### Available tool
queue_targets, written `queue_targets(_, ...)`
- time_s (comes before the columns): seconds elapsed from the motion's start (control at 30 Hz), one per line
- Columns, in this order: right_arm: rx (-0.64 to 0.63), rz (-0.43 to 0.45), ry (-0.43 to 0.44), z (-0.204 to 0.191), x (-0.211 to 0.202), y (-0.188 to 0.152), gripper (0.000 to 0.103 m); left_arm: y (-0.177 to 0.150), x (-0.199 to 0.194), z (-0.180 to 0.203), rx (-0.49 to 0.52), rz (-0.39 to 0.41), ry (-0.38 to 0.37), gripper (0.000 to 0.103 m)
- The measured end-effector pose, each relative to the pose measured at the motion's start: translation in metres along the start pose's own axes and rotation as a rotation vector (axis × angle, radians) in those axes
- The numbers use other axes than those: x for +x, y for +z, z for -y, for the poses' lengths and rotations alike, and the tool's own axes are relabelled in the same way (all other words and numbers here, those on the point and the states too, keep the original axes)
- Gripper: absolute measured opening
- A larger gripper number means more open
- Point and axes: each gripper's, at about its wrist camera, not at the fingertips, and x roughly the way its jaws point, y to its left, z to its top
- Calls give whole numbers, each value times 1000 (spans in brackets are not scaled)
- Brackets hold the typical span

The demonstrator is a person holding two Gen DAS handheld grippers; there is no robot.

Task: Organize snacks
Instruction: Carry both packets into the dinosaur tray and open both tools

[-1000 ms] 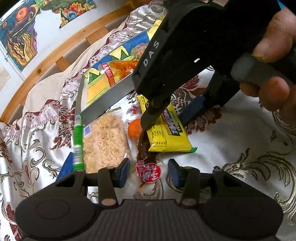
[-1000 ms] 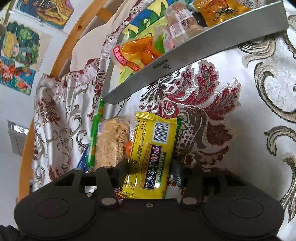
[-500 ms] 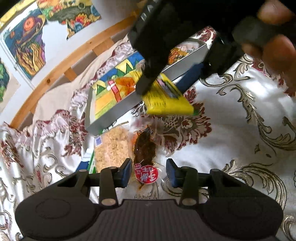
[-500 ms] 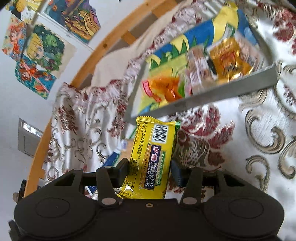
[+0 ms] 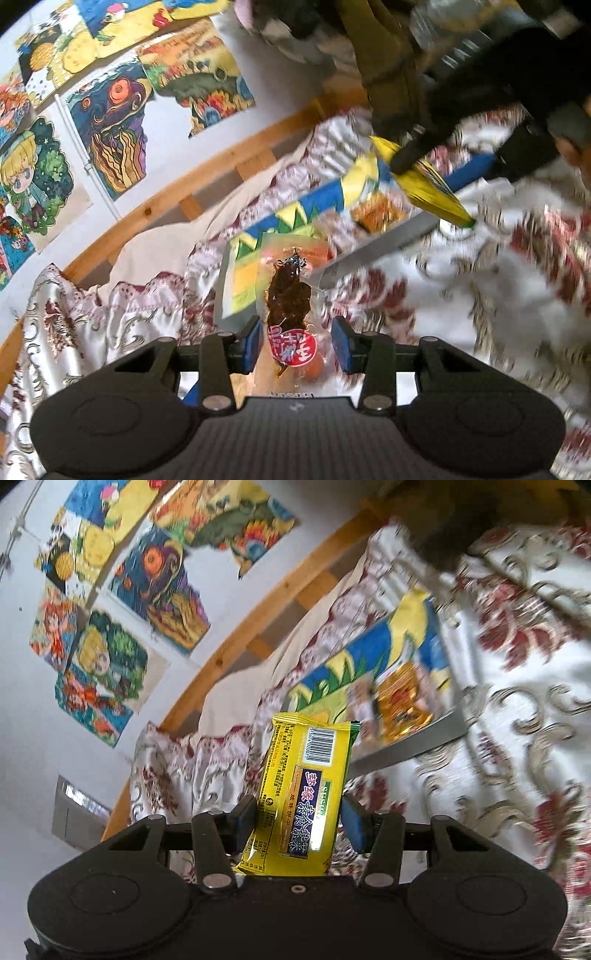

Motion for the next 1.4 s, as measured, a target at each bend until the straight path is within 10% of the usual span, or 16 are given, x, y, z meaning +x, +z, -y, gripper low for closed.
queue_targets(0.57, -244, 139, -65, 15, 62, 67, 52, 96, 113, -35, -363, 16, 7, 44)
queue_targets(1.4, -260, 14, -246, 54, 140, 91, 52, 110, 245, -1, -416, -161, -47, 49)
